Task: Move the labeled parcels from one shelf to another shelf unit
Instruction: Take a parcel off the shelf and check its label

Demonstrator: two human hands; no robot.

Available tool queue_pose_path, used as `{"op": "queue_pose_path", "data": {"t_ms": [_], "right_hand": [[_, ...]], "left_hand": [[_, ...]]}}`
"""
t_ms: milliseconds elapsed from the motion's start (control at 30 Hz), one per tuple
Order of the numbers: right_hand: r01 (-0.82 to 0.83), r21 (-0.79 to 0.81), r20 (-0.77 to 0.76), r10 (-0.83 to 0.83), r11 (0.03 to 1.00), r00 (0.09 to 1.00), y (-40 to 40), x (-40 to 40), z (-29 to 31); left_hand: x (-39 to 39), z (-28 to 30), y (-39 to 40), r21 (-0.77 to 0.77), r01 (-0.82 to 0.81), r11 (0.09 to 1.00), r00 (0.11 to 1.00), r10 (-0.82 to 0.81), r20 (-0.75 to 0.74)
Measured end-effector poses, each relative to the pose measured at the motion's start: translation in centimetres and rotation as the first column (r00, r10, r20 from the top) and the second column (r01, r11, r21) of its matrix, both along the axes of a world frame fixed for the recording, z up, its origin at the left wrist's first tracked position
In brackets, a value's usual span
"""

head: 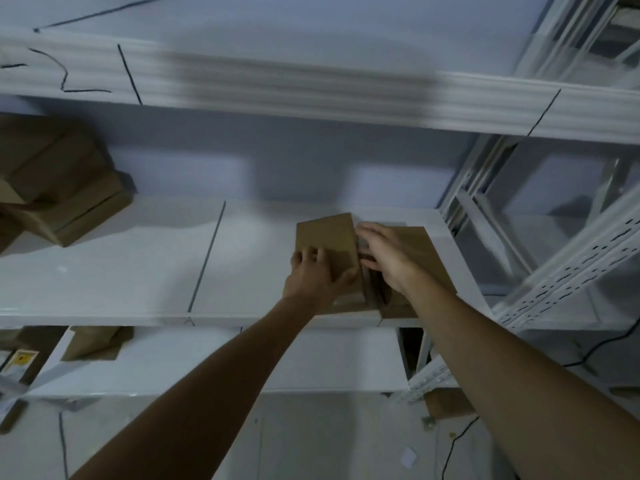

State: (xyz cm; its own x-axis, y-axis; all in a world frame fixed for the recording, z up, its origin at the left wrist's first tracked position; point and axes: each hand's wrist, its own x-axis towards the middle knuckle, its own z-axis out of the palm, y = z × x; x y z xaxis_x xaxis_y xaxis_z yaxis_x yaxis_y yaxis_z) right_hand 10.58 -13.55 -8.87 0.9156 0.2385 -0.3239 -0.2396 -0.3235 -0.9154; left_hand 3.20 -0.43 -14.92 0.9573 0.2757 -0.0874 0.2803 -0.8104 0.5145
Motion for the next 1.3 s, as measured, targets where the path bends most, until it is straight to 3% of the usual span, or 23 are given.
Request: {"op": "queue_pose_path", "data": {"t_ms": [100,200,333,433,533,633,700,800,867,933,1033,1100,1300], "right_hand": [[0.043,0.111,-0.035,-0.039,0.993,0.999,1.6,-0.9,-0.3],[0.032,0.083,0.028,-0.034,0.996,0.999,2.7,-2.1,-0.9],[-0.039,0.095,0.068,0.033,0.995,0.997,2.6,-0.8,-4.3],[-0.04,0.076,0.066,0.035,0.996,0.997,3.3,-4.6,-0.7],[0.007,0.112,0.165,-0.026,0.994,0.986,2.4,-6.0,1.3],[0.109,0.215,0.167,-0.146,0.971,0.975,0.2,-5.8,2.0],[0.159,0.38,-0.015,-0.166,0.911,0.986,-1.4,-6.0,2.4],[0.244,0.604,-0.236,-0.122,0.759,0.964,-3.1,-7.9,3.7],[0.221,0.688,-0.273,-0.036,0.692,0.961,-4.1,-9.8,4.1],[0.183,0.757,-0.255,0.027,0.628,0.966,-4.8,-11.5,4.5],[0.163,0.783,-0.217,0.017,0.6,0.976,-5.2,-13.5,5.2],[0.157,0.773,-0.191,-0.01,0.615,0.982,-5.6,-14.5,5.5],[0.082,0.608,0.019,-0.118,0.79,0.993,-5.3,-16.9,8.3]], "left_hand": [[0.5,0.9,0.9,-0.279,-0.269,0.922,0.962,0.248,-0.111],[0.9,1.3,2.4,-0.469,-0.415,0.78,0.909,0.335,-0.249],[0.7,1.4,2.7,-0.451,-0.418,0.789,0.905,0.315,-0.287],[-0.1,1.6,2.8,-0.465,-0.442,0.767,0.897,0.361,-0.256],[-2.4,2.4,2.9,-0.599,-0.366,0.712,0.925,0.352,-0.147],[-5.2,5.4,2.9,-0.838,-0.232,0.494,0.943,0.325,-0.07],[-7.1,8.2,2.9,-0.939,-0.107,0.328,0.972,0.234,-0.029],[-9.4,10.6,3.1,-0.991,0.082,0.107,0.992,0.082,0.091],[-10.7,11.3,3.0,-0.99,0.132,-0.06,0.991,-0.018,0.133],[-11.7,11.4,2.6,-0.983,0.136,-0.126,0.985,-0.091,0.148],[-12.6,10.6,2.5,-0.976,0.14,-0.166,0.978,-0.13,0.162],[-13.2,10.6,2.7,-0.978,0.151,-0.147,0.979,-0.119,0.169],[-14.7,12.8,3.5,-0.95,0.18,0.256,0.965,0.139,0.22]]}}
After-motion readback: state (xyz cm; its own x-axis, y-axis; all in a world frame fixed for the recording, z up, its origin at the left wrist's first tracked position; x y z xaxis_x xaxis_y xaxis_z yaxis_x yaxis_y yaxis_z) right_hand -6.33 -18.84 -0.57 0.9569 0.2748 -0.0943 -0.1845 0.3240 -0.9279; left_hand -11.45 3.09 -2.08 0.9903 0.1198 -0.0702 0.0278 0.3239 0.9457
